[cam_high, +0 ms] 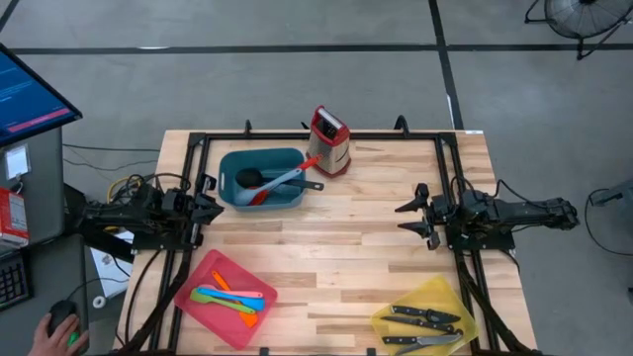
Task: Pick & Place Kitchen Items
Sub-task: Return to Home Position
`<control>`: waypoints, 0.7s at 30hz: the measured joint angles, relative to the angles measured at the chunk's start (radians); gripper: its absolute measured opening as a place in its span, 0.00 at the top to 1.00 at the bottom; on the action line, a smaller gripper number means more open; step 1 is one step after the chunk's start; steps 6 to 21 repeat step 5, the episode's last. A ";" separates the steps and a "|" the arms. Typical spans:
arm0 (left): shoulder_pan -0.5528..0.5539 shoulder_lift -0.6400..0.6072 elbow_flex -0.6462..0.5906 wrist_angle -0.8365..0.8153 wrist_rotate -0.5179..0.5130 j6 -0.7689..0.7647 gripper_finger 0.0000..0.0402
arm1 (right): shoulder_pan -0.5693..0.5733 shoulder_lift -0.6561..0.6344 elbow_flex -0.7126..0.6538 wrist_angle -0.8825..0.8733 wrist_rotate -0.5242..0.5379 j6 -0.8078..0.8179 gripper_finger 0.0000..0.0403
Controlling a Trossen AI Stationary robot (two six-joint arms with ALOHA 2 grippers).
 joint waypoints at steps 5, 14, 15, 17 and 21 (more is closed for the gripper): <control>0.000 0.000 0.000 0.000 0.000 0.000 0.99 | 0.000 0.000 0.000 0.000 0.000 0.000 0.47; 0.000 0.000 0.000 0.000 0.000 0.000 0.99 | 0.000 0.000 0.000 0.000 0.000 0.000 0.47; 0.000 0.000 0.000 0.000 0.000 0.000 0.99 | 0.000 0.000 0.000 0.000 0.000 0.000 0.47; 0.000 0.000 0.000 0.000 0.000 0.000 0.99 | 0.000 0.000 0.000 0.000 0.000 0.000 0.47; 0.000 0.000 0.000 0.000 0.000 0.000 0.99 | 0.000 0.000 0.000 0.000 0.000 0.000 0.47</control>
